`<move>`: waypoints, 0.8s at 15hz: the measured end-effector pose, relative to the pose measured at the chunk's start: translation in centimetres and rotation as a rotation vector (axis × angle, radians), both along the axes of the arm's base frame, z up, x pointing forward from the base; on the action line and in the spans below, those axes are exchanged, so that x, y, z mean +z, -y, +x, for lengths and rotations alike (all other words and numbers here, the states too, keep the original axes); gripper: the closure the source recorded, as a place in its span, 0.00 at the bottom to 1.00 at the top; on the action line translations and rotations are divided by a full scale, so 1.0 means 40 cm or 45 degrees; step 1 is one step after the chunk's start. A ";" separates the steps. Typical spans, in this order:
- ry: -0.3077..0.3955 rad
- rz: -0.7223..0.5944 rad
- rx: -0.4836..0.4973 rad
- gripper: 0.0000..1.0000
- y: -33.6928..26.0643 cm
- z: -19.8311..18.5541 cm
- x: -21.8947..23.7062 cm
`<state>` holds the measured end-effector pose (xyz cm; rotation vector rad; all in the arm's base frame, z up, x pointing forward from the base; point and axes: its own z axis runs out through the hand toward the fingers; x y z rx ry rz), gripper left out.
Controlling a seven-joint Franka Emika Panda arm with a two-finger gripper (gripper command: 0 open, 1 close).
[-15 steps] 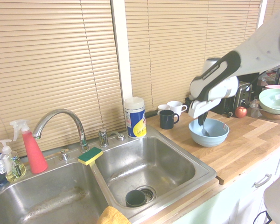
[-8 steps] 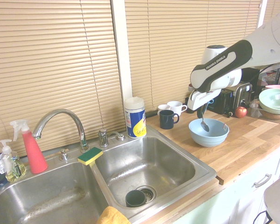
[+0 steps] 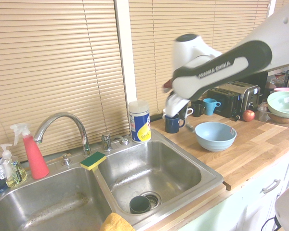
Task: Put the spoon into the sink
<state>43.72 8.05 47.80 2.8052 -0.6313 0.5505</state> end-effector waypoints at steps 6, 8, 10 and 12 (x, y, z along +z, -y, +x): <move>-0.138 -0.148 0.079 1.00 -0.201 0.012 -0.326; -0.196 -0.171 0.063 1.00 -0.199 0.039 -0.441; -0.256 -0.175 0.040 1.00 -0.185 0.072 -0.551; -0.305 -0.173 0.023 1.00 -0.177 0.105 -0.640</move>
